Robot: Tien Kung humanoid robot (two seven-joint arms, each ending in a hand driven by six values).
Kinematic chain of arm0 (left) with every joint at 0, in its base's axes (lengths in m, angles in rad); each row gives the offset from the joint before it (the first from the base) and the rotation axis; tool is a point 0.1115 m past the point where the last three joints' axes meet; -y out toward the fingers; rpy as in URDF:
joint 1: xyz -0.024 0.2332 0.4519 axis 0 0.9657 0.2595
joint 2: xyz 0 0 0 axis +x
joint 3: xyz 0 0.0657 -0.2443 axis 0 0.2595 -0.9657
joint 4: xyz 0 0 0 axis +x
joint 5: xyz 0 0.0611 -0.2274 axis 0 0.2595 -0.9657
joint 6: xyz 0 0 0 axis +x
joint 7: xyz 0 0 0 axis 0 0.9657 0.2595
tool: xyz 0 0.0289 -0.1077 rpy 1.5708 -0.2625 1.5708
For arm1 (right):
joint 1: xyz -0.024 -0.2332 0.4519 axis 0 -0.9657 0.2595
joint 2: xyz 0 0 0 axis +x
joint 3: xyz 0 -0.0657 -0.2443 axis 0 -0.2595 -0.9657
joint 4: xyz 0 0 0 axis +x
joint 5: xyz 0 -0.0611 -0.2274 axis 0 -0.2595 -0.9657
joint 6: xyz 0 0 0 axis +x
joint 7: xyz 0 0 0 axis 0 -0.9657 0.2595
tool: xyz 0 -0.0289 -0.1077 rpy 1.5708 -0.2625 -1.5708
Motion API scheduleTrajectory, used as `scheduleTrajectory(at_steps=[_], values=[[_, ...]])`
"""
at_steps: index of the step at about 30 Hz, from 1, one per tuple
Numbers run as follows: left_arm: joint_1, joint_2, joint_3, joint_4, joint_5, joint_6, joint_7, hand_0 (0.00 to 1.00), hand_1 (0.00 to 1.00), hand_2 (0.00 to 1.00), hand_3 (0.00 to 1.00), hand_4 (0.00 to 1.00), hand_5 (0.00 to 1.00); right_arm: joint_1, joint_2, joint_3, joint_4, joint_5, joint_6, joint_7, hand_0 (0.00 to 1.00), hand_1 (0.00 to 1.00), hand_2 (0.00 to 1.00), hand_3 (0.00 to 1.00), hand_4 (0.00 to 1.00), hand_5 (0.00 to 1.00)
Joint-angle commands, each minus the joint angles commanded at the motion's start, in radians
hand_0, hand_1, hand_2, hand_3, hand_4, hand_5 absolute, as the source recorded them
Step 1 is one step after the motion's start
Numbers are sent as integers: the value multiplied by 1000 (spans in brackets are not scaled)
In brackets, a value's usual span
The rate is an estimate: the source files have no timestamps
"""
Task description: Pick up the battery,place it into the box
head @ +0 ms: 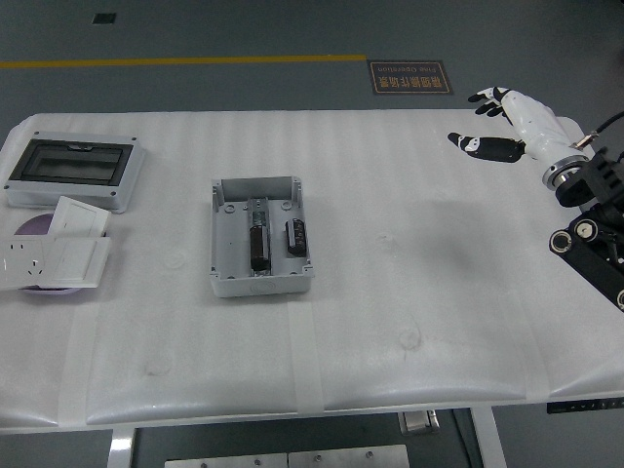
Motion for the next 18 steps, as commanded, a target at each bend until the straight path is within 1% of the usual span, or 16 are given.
scheduleTrajectory(at_steps=[4,9,14,18], values=[[3,-2,-1,0,0,-1,0,652,664,619,596,473,428,-77,9,141,-2,42,-8,26,741,723,708,774,884,476],[5,1,-7,0,3,-1,0,653,664,619,595,473,426,-144,22,282,-5,71,-12,44,739,723,709,771,887,473],[8,4,-17,0,17,-2,2,653,664,619,595,473,426,-184,44,382,4,81,-14,57,731,723,709,773,890,475],[10,4,-25,0,27,-5,4,653,664,619,595,473,426,-209,61,424,25,86,-14,64,726,721,713,778,891,473]])
